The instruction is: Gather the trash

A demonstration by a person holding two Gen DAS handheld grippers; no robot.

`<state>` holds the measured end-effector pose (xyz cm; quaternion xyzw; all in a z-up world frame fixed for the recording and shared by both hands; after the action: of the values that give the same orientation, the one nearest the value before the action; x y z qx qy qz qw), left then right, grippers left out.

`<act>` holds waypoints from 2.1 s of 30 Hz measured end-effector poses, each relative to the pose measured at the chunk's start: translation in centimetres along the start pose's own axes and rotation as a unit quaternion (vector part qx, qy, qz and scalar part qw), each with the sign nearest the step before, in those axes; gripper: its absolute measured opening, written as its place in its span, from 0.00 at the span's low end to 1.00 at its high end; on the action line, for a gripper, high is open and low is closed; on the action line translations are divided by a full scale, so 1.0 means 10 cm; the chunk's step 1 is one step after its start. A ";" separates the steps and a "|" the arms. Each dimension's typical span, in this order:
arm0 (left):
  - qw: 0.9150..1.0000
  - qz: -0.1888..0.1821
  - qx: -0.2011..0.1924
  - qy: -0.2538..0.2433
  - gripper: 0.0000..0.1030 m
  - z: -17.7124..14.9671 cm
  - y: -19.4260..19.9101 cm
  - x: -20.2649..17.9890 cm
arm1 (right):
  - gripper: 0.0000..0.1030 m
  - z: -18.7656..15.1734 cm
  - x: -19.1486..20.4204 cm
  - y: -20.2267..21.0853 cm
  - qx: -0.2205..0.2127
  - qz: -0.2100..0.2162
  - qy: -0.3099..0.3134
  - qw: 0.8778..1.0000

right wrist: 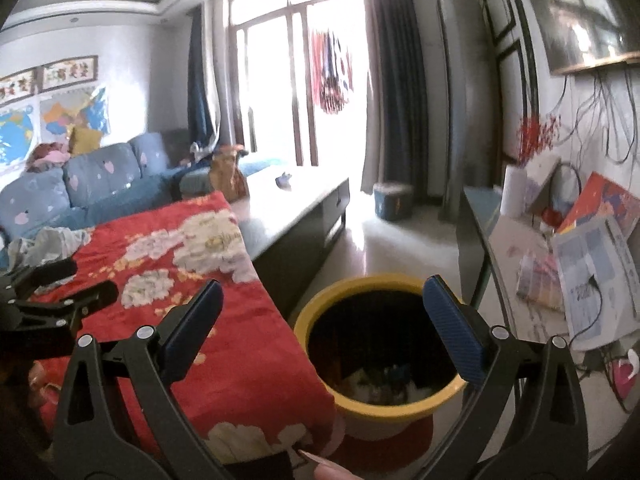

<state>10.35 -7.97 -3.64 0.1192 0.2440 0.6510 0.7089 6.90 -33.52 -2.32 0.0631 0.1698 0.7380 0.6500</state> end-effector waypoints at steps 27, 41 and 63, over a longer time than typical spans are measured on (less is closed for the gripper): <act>0.998 0.007 -0.056 0.034 0.94 -0.18 0.41 0.39 | 0.89 -0.06 0.48 0.30 -0.096 -0.041 0.044 0.994; 0.998 0.007 -0.056 0.035 0.94 -0.17 0.41 0.39 | 0.89 -0.06 0.47 0.29 -0.095 -0.040 0.044 0.994; 0.998 0.008 -0.057 0.036 0.94 -0.16 0.42 0.38 | 0.89 -0.06 0.45 0.29 -0.091 -0.039 0.044 0.994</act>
<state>6.08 -3.92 -3.67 0.0576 0.2308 0.6735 0.6999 3.28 -29.51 -2.49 -0.0359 0.1329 0.7266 0.6731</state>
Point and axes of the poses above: each gripper's, at about its wrist camera, not at the fingertips, and y roughly against the way its jaws point, x to its left, z to its top, the point moved 3 cm from there along -y, roughly the way its jaws point, and after that the axes turned 13 degrees about y, right-handed, at the moved point
